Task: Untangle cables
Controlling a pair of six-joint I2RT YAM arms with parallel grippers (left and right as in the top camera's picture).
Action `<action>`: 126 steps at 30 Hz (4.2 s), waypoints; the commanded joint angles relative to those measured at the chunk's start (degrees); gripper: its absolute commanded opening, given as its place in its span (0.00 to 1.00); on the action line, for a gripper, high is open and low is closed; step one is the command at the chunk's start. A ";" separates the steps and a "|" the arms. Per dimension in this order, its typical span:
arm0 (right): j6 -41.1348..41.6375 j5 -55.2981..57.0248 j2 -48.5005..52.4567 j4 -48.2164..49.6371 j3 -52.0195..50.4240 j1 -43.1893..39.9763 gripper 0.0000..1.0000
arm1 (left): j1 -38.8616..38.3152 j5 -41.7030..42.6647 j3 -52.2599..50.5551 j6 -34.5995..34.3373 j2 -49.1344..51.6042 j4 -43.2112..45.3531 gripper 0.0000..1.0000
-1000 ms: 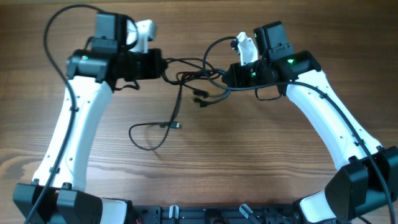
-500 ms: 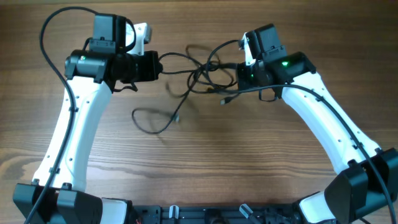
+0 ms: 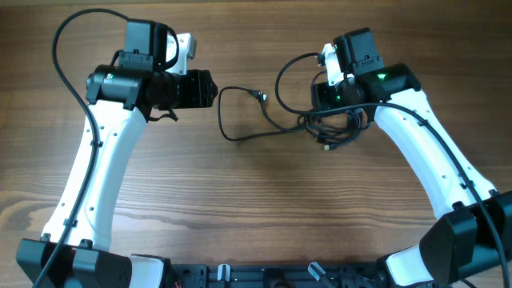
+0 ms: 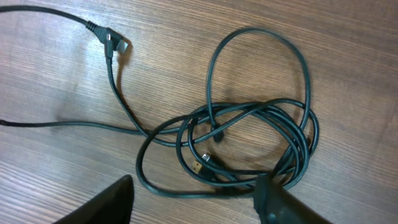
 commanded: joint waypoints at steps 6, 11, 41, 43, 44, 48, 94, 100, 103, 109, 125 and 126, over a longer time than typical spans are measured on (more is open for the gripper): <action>2.03 -2.84 -1.57 -7.85 16.81 -1.27 0.81 | -0.35 7.13 5.20 0.26 -5.35 -1.29 0.67; 8.85 -5.97 -2.51 -7.74 18.88 -10.03 0.83 | -7.28 9.46 4.09 -1.68 -0.37 -1.01 0.65; 7.13 -10.14 -1.62 -7.50 18.45 -17.64 0.92 | -27.50 9.81 4.04 -56.76 27.56 20.13 0.64; 7.13 -10.14 -1.62 -7.52 18.45 -17.66 0.92 | -28.28 9.62 4.04 -56.83 29.20 21.49 0.64; 7.13 -10.14 -1.62 -7.52 18.45 -17.64 0.92 | -28.76 9.40 4.04 -57.20 30.05 22.60 0.64; 7.08 -10.10 -1.62 -7.78 18.43 -17.64 0.92 | -29.75 8.57 4.04 -57.20 31.52 25.05 0.58; 7.13 -12.72 -1.40 -8.63 14.69 -17.64 0.92 | -23.21 -8.09 4.07 -16.48 19.85 23.28 0.04; 1.86 -30.01 -1.40 -7.87 14.69 -17.64 0.88 | -22.80 -7.98 4.07 -15.91 5.57 21.86 0.04; -0.55 -38.10 -1.40 -6.67 14.69 -17.59 0.87 | -22.80 -7.98 4.07 -15.96 2.16 21.64 0.04; -1.46 -43.89 -1.42 -6.05 14.69 -17.57 0.85 | -22.80 -7.98 4.07 -15.91 1.20 18.01 0.04; -30.53 -23.08 4.26 -7.39 14.67 -6.88 0.82 | -14.60 11.10 4.07 -12.63 -0.42 10.34 0.04; -30.56 -23.12 4.61 -7.10 14.67 -6.88 0.82 | -13.68 12.68 4.07 -11.39 -0.42 9.90 0.04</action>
